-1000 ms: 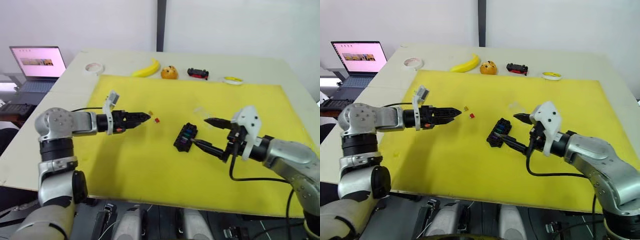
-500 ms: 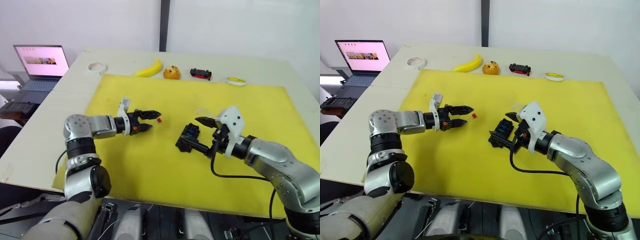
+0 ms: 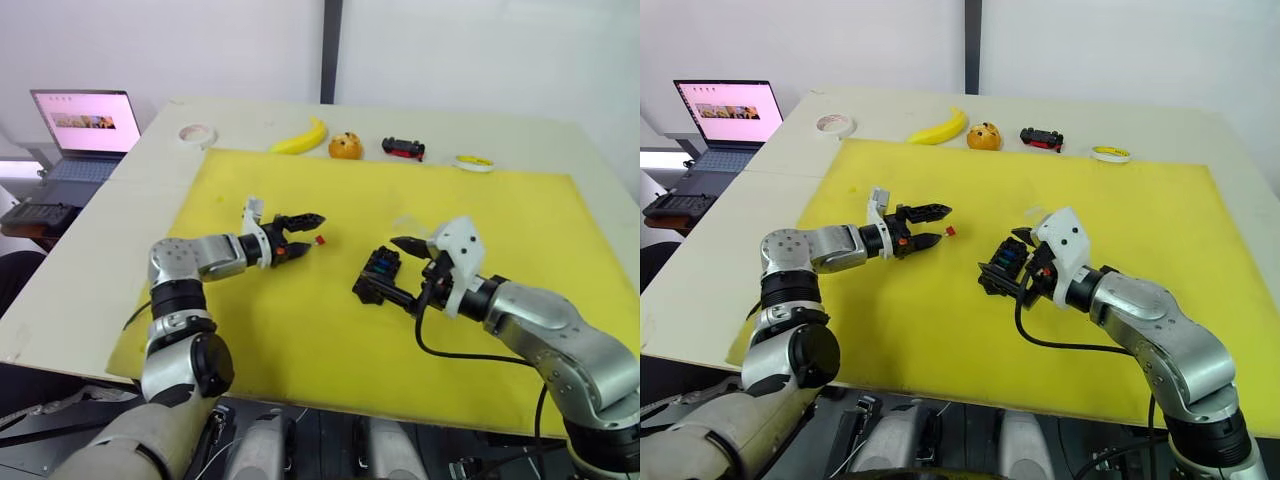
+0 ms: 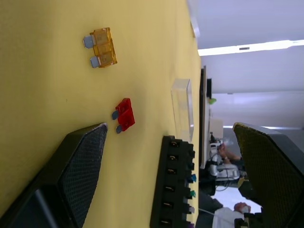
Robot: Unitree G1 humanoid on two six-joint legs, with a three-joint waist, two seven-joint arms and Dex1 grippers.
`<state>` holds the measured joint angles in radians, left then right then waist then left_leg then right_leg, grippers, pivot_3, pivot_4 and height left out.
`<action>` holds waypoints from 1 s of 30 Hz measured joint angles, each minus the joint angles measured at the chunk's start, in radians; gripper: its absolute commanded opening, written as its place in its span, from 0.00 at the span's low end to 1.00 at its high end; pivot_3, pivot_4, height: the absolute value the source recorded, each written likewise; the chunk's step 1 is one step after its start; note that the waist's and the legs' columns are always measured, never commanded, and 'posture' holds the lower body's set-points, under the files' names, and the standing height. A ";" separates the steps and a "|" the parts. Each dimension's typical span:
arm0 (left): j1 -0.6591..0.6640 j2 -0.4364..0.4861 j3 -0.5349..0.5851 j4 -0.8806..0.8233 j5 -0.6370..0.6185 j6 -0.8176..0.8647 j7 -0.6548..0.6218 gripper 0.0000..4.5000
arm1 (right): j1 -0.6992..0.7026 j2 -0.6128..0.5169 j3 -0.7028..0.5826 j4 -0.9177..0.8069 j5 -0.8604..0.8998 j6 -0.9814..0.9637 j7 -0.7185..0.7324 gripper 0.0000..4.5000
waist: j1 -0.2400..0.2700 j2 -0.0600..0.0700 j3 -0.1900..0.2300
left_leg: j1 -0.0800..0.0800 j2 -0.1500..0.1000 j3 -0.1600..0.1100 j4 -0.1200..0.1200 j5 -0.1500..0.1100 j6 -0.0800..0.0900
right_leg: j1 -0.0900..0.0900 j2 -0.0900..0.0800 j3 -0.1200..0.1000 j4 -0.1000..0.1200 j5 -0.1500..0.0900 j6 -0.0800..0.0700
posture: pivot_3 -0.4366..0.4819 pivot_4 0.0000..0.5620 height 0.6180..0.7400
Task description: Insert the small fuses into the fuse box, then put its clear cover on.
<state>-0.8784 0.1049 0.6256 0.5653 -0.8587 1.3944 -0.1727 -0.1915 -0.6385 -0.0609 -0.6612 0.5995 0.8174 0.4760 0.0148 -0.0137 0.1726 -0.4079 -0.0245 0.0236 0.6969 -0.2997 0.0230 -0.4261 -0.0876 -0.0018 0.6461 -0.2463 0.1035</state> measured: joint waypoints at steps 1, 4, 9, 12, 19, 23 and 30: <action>0.000 -0.003 -0.003 0.006 0.000 -0.011 -0.001 1.00 | 0.000 0.000 0.000 0.000 -0.003 0.000 -0.001 0.98 | 0.001 0.000 0.000 | 0.000 0.000 0.000 0.000 0.000 0.000 | 0.000 0.000 0.000 0.000 0.000 0.000 | 0.48 0.27 1.00; -0.006 -0.009 -0.010 0.021 0.001 -0.023 -0.003 1.00 | 0.000 0.000 -0.001 0.000 -0.006 0.000 -0.006 0.98 | 0.002 0.000 0.000 | 0.000 -0.001 -0.001 0.000 0.000 0.000 | 0.001 0.000 0.000 0.000 0.000 0.000 | 0.48 0.27 1.00; -0.033 -0.015 -0.026 0.065 0.019 -0.048 -0.004 1.00 | 0.000 0.000 -0.001 0.000 -0.006 0.002 -0.009 0.98 | 0.007 0.000 0.000 | 0.000 -0.002 -0.001 0.000 0.000 0.000 | 0.001 -0.001 -0.001 0.000 0.000 0.000 | 0.48 0.27 1.00; -0.042 -0.018 -0.061 0.072 0.033 -0.056 -0.020 1.00 | 0.000 0.000 -0.003 0.000 -0.006 0.004 -0.014 0.98 | 0.019 0.000 0.000 | 0.000 -0.002 -0.001 0.000 0.000 0.001 | 0.001 -0.001 -0.001 -0.001 0.000 0.000 | 0.48 0.27 1.00; -0.062 -0.029 -0.085 0.099 0.063 -0.077 -0.041 1.00 | -0.001 0.000 -0.022 0.000 -0.005 0.010 -0.021 0.98 | 0.030 0.000 -0.001 | 0.000 -0.003 -0.002 0.000 0.000 0.001 | 0.003 -0.002 -0.001 -0.002 0.000 0.000 | 0.48 0.27 1.00; -0.076 -0.034 -0.084 0.134 0.068 -0.101 -0.041 1.00 | -0.001 0.000 -0.027 0.000 -0.005 0.013 -0.025 0.98 | 0.031 0.000 -0.001 | 0.000 -0.004 -0.002 0.000 0.000 0.001 | 0.004 -0.002 -0.002 -0.002 0.000 0.000 | 0.48 0.27 1.00; -0.102 -0.043 -0.084 0.180 0.079 -0.121 -0.043 1.00 | -0.001 0.000 -0.027 0.000 -0.005 0.013 -0.027 0.98 | 0.043 0.000 -0.001 | 0.000 -0.005 -0.002 0.000 -0.001 0.002 | 0.004 -0.003 -0.002 -0.003 0.000 0.000 | 0.48 0.27 1.00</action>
<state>-0.9806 0.0620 0.5414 0.7458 -0.7796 1.2736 -0.2153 -0.1925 -0.6384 -0.0882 -0.6612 0.5943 0.8305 0.4493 0.0578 -0.0139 0.1717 -0.4077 -0.0295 0.0211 0.6973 -0.3005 0.0247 -0.4220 -0.0908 -0.0038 0.6433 -0.2463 0.1035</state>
